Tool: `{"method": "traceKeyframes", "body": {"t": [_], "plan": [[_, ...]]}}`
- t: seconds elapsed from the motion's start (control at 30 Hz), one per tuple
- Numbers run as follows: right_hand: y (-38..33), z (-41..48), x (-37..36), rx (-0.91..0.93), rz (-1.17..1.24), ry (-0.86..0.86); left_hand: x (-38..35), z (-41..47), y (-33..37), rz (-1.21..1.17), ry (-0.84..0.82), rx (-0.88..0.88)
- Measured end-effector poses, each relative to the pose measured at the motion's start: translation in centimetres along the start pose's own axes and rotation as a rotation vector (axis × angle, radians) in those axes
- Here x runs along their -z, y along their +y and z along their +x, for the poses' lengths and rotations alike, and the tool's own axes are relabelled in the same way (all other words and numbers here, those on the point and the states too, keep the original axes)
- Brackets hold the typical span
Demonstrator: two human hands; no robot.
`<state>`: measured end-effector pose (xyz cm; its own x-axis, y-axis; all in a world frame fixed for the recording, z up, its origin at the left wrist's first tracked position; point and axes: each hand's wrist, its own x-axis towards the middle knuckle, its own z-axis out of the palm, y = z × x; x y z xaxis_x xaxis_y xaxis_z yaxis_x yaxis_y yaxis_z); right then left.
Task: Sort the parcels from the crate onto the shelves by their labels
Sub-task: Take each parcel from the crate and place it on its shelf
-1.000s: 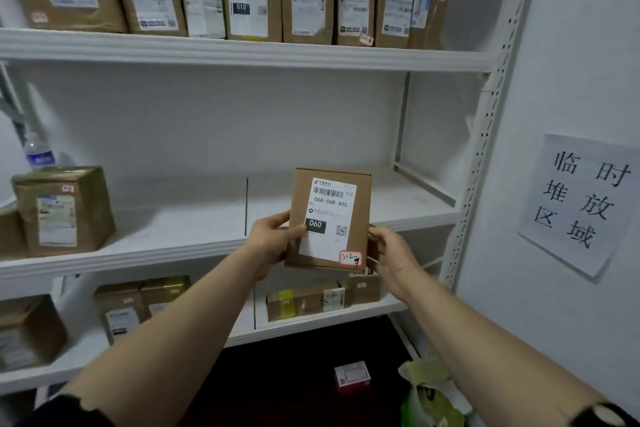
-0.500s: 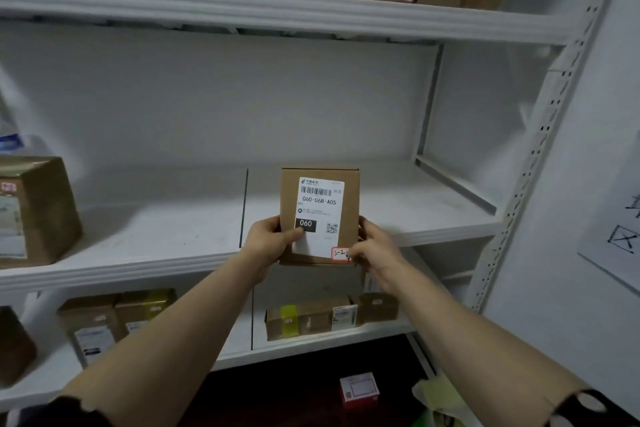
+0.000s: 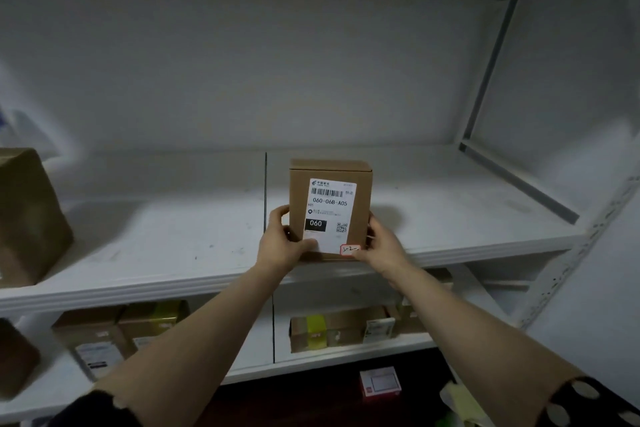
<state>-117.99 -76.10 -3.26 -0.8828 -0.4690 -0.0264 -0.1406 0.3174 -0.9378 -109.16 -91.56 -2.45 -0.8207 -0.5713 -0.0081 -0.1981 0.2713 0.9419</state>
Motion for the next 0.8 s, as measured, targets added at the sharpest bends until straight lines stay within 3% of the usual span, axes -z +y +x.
{"method": "traceKeyframes", "body": {"t": [0.33, 0.8], "plan": [[2.6, 3.3, -0.2, -0.05, -0.065, -0.015, -1.1, 1.3, -0.6, 0.273, -0.007, -0.043], [2.9, 4.4, 0.8, -0.059, -0.12, 0.009, -2.9, 2.7, -0.5, 0.324, -0.012, -0.015]]}}
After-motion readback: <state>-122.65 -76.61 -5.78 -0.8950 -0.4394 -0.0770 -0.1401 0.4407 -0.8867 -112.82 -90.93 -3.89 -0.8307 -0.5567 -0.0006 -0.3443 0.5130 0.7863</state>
